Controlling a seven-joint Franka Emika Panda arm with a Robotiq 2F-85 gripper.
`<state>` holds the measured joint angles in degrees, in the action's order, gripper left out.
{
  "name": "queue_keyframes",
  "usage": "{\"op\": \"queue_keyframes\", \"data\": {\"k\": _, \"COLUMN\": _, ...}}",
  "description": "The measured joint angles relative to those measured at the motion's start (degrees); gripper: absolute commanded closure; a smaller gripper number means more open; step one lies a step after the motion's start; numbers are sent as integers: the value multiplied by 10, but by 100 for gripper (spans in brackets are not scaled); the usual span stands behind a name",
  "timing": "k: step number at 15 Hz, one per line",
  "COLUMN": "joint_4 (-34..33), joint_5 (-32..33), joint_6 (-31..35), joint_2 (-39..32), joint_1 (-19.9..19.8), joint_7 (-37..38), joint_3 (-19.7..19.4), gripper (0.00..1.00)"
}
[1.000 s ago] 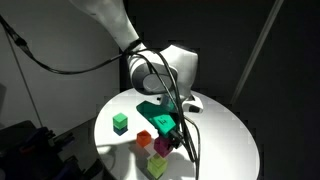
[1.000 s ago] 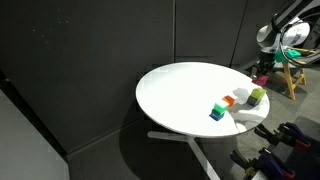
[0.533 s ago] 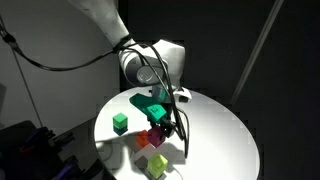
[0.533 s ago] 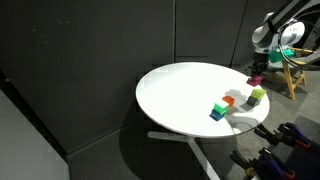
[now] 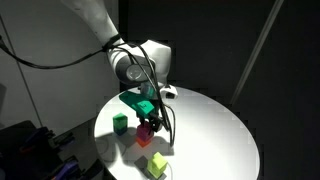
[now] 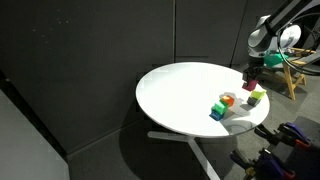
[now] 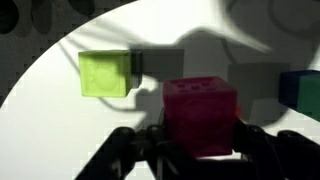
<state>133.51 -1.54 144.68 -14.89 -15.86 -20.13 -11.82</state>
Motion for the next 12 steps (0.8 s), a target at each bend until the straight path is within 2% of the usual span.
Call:
{"op": "queue_keyframes", "data": {"k": 6, "joint_4": 32, "joint_5": 0, "joint_6": 23, "joint_2": 11, "joint_1": 2, "joint_7": 0, "joint_3": 11, "gripper": 72}}
{"op": "queue_keyframes", "data": {"k": 12, "joint_4": 36, "joint_5": 0, "joint_6": 25, "joint_2": 11, "joint_1": 9, "joint_7": 4, "joint_3": 13, "gripper": 72}}
